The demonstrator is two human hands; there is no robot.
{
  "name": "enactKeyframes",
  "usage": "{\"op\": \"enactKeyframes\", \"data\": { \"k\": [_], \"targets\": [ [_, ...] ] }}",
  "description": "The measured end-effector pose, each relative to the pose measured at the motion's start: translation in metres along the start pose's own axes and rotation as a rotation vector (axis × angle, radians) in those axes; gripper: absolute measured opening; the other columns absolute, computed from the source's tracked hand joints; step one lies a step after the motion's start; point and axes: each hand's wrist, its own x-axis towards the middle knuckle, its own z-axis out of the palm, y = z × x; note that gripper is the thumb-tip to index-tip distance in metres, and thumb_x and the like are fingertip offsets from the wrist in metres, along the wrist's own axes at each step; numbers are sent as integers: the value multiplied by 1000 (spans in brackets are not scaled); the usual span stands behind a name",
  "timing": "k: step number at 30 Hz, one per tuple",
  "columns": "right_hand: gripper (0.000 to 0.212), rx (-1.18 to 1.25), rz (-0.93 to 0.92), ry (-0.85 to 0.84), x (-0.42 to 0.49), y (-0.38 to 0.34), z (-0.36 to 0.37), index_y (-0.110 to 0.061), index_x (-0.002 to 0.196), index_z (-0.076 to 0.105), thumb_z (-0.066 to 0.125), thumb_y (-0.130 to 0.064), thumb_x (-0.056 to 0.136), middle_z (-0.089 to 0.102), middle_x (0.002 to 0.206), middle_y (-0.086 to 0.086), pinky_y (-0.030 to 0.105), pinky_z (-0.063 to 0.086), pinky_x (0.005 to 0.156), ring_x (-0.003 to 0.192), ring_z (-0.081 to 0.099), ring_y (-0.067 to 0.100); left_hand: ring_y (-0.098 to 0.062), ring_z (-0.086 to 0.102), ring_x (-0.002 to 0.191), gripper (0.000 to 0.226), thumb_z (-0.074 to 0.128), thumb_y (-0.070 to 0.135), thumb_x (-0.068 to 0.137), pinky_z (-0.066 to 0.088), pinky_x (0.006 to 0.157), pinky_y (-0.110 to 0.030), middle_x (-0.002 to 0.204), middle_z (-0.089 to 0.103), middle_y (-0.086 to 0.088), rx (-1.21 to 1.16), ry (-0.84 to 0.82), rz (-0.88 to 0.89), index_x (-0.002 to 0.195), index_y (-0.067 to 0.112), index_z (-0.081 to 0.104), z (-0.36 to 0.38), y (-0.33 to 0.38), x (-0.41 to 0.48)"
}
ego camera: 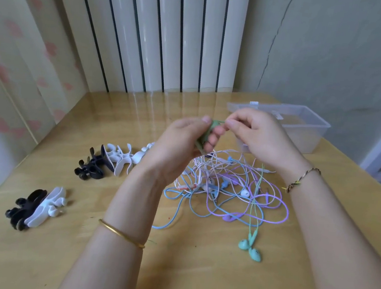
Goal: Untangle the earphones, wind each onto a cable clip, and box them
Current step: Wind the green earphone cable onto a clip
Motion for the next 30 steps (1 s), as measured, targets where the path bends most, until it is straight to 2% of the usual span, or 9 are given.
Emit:
{"op": "enactKeyframes", "data": {
  "k": [3, 5, 10, 14, 17, 20, 24, 27, 30],
  "targets": [
    [26, 18, 35, -68, -1, 7, 0, -27, 73, 62, 53, -16, 95, 39, 57, 4, 32, 32, 59, 54, 37, 18, -8, 44, 52, 38, 31, 24, 102, 38, 71, -26, 62, 51, 4, -303, 113, -102, 83, 10, 61, -8, 7, 2],
    [23, -15, 35, 0, 0, 7, -1, -27, 76, 63, 54, -18, 94, 45, 60, 2, 31, 33, 61, 57, 40, 17, -9, 47, 55, 39, 28, 24, 99, 38, 75, -29, 66, 54, 3, -398, 109, -158, 87, 10, 63, -12, 12, 1],
    [14, -198, -70, 437, -1, -4, -9, -20, 91, 68, 56, -24, 91, 67, 90, 0, 37, 47, 76, 85, 60, 20, -7, 45, 54, 33, 30, 15, 95, 39, 73, -27, 64, 52, 5, -288, 24, -180, 85, 12, 61, -4, 13, -2],
    [16, -218, -113, 555, -3, -4, -10, -19, 93, 68, 55, -27, 90, 63, 90, 3, 40, 47, 72, 81, 58, 24, -7, 39, 44, 32, 31, 14, 95, 35, 65, -26, 56, 47, 5, -196, 85, -175, 76, 11, 57, 3, 10, -2],
    [11, -265, -8, 370, 0, 8, -9, -24, 88, 69, 58, -26, 90, 59, 78, -3, 35, 42, 69, 78, 54, 20, -7, 39, 43, 32, 32, 13, 94, 33, 65, -25, 56, 46, 5, -322, 123, -141, 74, 11, 57, 2, 12, -1],
    [13, -227, 105, 22, -1, 11, -9, -26, 81, 68, 58, -23, 91, 53, 67, -6, 31, 39, 65, 70, 50, 17, -6, 49, 50, 32, 32, 16, 95, 36, 72, -26, 63, 54, 4, -486, 151, -98, 80, 12, 61, -6, 17, 0],
    [15, -187, 150, -454, -12, -2, -6, -21, 89, 72, 58, -24, 93, 48, 57, -8, 13, 33, 46, 46, 44, 0, -7, 66, 86, 30, 33, 14, 95, 38, 91, -33, 95, 70, 0, -497, 251, -7, 104, 11, 62, -17, 16, 1],
    [16, -83, 142, -533, -15, -14, -7, -19, 92, 73, 58, -24, 94, 43, 55, -6, 13, 29, 41, 42, 37, 3, -8, 63, 106, 28, 37, 3, 95, 38, 97, -37, 116, 66, -2, -392, 313, 41, 112, 10, 58, -18, 11, 2],
    [15, -80, 39, -580, -15, -24, -11, -16, 94, 73, 59, -20, 93, 46, 63, -1, 11, 30, 47, 53, 39, 6, -8, 60, 108, 27, 40, -3, 95, 41, 90, -35, 112, 65, 0, -253, 349, 93, 96, 15, 60, -16, 5, 3]
  ]
}}
